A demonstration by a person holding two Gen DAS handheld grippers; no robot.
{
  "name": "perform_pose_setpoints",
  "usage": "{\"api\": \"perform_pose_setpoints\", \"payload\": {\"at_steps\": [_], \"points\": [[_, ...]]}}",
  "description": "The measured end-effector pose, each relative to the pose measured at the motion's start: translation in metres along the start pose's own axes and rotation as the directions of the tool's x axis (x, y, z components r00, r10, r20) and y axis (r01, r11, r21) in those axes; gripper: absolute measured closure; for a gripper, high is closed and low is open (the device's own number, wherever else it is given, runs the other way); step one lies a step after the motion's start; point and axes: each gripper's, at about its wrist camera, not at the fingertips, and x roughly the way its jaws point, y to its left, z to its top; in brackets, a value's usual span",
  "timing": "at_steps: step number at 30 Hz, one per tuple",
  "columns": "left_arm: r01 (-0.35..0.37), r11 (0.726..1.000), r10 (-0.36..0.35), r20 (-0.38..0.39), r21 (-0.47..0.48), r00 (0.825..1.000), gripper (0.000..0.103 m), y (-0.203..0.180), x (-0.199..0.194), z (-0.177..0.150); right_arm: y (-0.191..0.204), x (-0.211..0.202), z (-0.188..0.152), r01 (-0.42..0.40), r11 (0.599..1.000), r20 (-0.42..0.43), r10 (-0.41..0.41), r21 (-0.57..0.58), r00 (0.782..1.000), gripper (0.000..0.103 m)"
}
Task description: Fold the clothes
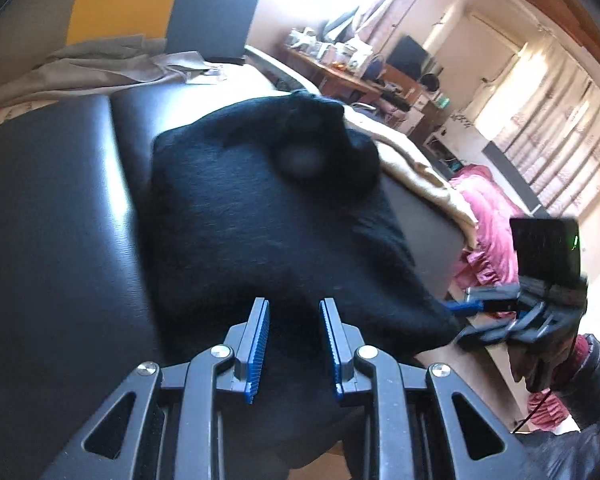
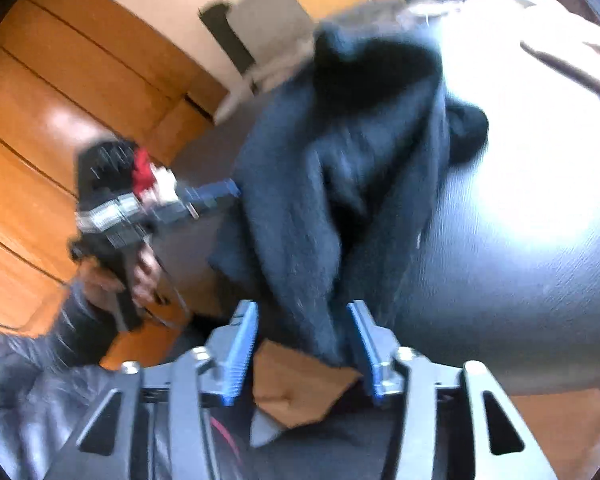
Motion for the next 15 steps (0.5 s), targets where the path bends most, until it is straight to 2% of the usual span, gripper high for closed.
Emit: {"api": "perform_pose_setpoints", "payload": {"at_steps": [2, 5, 10, 15], "points": [[0.019, 1.000, -0.019, 0.005, 0.013, 1.000, 0.079, -0.004, 0.002, 0.001, 0.004, -0.012, 0.009, -0.016, 1.000, 0.068, 0.015, 0.007, 0.998, 0.045], [0.023, 0.999, -0.022, -0.004, 0.023, 1.000, 0.079, -0.006, 0.006, 0.001, 0.004, -0.004, 0.028, -0.002, 0.999, 0.132, -0.002, 0.033, 0.991, 0.045], [0.024, 0.999, -0.024, 0.003, 0.038, 1.000, 0.079, -0.010, 0.011, -0.005, -0.018, 0.033, 0.041, 0.055, 0.989, 0.093, -0.068, 0.141, 0.993, 0.047], [0.020, 0.995, -0.018, -0.023, 0.096, 1.000, 0.079, -0.015, 0.019, -0.012, -0.034, 0.040, 0.048, -0.008, 0.970, 0.180, -0.037, 0.244, 0.983, 0.048]]}}
